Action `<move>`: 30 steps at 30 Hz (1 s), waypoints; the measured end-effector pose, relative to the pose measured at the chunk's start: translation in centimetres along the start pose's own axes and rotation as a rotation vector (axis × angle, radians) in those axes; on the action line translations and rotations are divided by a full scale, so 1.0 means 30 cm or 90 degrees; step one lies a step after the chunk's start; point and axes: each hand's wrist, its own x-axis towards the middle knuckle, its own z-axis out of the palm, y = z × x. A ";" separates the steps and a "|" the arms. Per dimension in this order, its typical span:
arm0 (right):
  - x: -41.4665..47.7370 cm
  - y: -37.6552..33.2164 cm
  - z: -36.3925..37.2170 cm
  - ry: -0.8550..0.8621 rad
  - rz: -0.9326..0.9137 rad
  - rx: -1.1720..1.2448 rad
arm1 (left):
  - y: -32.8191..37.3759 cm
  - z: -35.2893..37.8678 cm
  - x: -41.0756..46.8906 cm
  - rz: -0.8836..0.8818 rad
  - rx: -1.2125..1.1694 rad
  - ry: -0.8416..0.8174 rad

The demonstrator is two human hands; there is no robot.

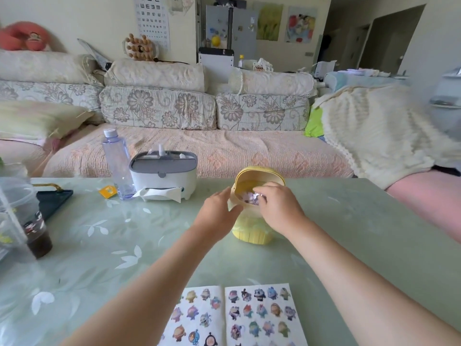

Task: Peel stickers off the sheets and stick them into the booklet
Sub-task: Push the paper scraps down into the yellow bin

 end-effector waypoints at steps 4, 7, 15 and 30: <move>-0.013 -0.020 0.002 -0.201 0.042 -0.065 | -0.008 0.037 0.014 -0.079 -0.095 0.041; -0.018 -0.030 -0.024 -0.249 0.056 -0.139 | -0.008 0.054 0.017 -0.099 -0.138 0.087; 0.001 -0.040 -0.034 -0.301 0.024 -0.205 | -0.038 0.072 0.028 -0.088 -0.087 0.043; -0.025 -0.021 -0.215 -0.036 -0.008 -0.121 | 0.068 -0.065 0.049 0.090 -0.019 -0.021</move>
